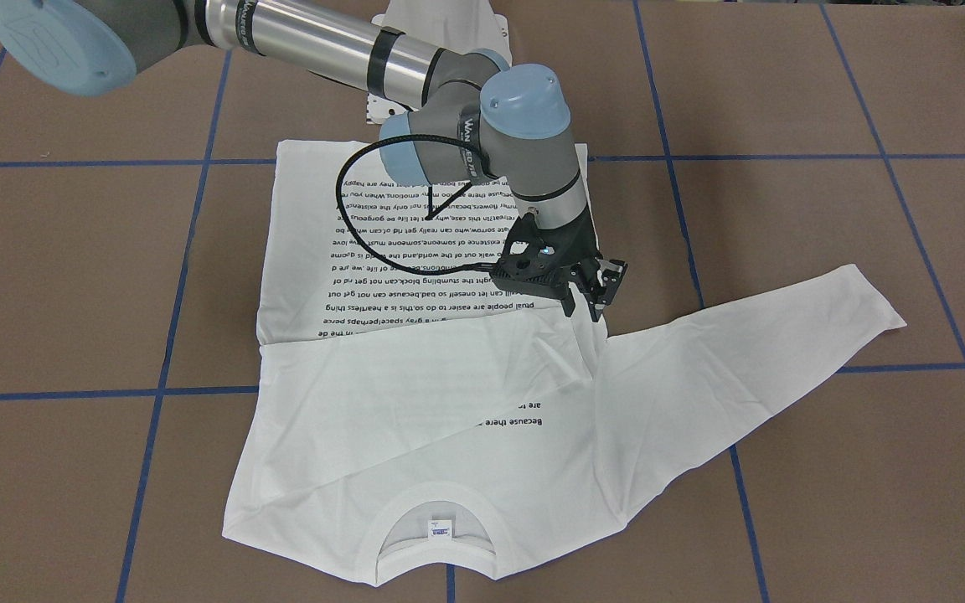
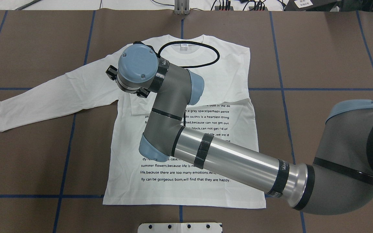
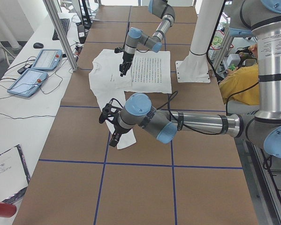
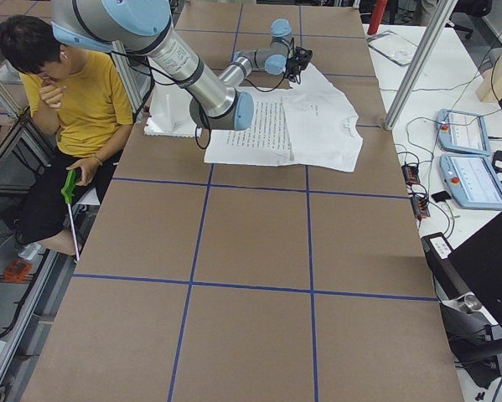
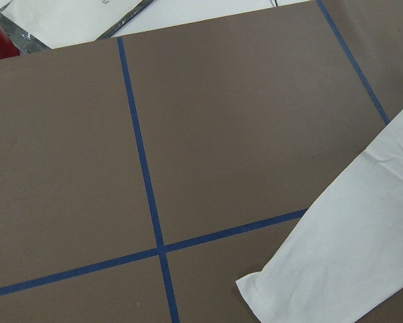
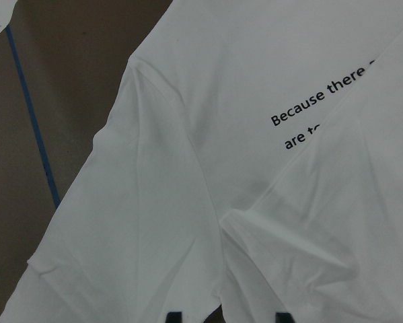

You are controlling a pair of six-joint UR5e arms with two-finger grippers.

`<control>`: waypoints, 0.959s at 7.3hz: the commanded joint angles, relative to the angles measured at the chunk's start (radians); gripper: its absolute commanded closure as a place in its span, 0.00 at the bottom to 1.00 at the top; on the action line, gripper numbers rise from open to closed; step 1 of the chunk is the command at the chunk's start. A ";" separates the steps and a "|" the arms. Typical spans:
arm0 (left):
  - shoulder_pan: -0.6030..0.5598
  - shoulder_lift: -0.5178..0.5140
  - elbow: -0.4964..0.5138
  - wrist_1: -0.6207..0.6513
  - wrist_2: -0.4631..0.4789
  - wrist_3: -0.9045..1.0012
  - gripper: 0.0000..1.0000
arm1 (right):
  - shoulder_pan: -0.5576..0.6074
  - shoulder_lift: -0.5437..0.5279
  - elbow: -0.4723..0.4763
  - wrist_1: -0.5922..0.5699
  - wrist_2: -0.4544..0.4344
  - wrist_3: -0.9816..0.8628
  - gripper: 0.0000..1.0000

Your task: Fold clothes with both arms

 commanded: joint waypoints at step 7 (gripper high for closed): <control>0.161 -0.156 0.333 -0.075 0.018 -0.211 0.00 | 0.236 -0.390 0.503 -0.217 0.296 -0.210 0.01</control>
